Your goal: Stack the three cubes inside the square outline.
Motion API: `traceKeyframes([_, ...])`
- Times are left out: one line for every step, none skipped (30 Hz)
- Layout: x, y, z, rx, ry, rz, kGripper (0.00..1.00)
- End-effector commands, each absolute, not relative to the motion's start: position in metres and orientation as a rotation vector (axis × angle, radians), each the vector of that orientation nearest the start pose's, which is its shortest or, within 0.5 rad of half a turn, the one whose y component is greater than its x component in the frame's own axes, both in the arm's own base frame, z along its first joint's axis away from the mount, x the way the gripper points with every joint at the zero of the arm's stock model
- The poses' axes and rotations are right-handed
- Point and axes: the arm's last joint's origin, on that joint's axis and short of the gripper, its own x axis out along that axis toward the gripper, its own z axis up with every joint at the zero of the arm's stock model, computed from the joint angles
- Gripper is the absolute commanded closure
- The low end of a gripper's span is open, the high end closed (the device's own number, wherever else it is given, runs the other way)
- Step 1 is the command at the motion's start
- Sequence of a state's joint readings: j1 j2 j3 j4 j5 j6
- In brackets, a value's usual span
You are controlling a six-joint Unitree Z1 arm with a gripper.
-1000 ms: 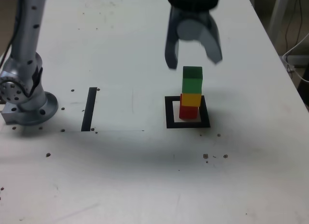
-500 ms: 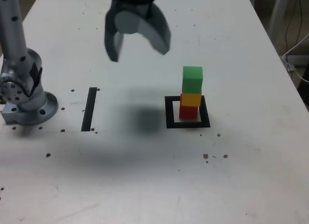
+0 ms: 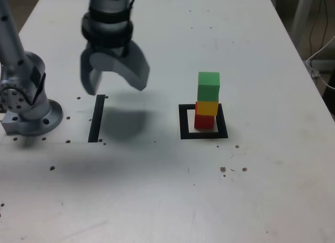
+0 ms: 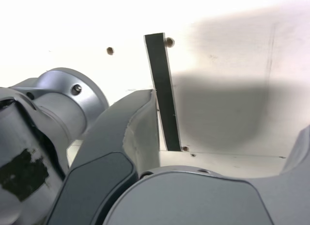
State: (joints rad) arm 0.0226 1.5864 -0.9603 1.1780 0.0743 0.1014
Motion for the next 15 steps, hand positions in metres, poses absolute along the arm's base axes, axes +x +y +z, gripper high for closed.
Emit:
traceKeyframes([0.180, 0.008, 0.252, 0.104, 1.796, -0.025, 0.01])
traceKeyframes([0.178, 0.007, 0.251, 0.100, 1.795, -0.027, 0.01])
traceKeyframes([0.177, 0.007, 0.250, 0.096, 1.796, -0.029, 0.01])
traceKeyframes([0.176, 0.007, 0.249, 0.094, 1.797, -0.031, 0.01])
traceKeyframes([0.175, 0.007, 0.248, 0.091, 1.798, -0.032, 0.01])
traceKeyframes([0.174, 0.007, 0.247, 0.090, 1.800, -0.034, 0.01])
traceKeyframes([0.174, 0.007, 0.246, 0.088, 1.802, -0.035, 0.01])
traceKeyframes([0.173, 0.006, 0.245, 0.087, 1.804, -0.036, 0.01])
traceKeyframes([0.172, 0.006, 0.245, 0.086, 1.806, -0.037, 0.01])
traceKeyframes([0.171, 0.006, 0.244, 0.085, 1.809, -0.038, 0.01])
traceKeyframes([0.170, 0.006, 0.243, 0.084, 1.811, -0.038, 0.01])
traceKeyframes([0.169, 0.006, 0.242, 0.083, 1.814, -0.039, 0.01])
traceKeyframes([0.168, 0.006, 0.241, 0.082, 1.818, -0.040, 0.01])
traceKeyframes([0.167, 0.006, 0.240, 0.082, 1.821, -0.041, 0.01])
traceKeyframes([0.166, 0.006, 0.239, 0.082, 1.825, -0.041, 0.01])
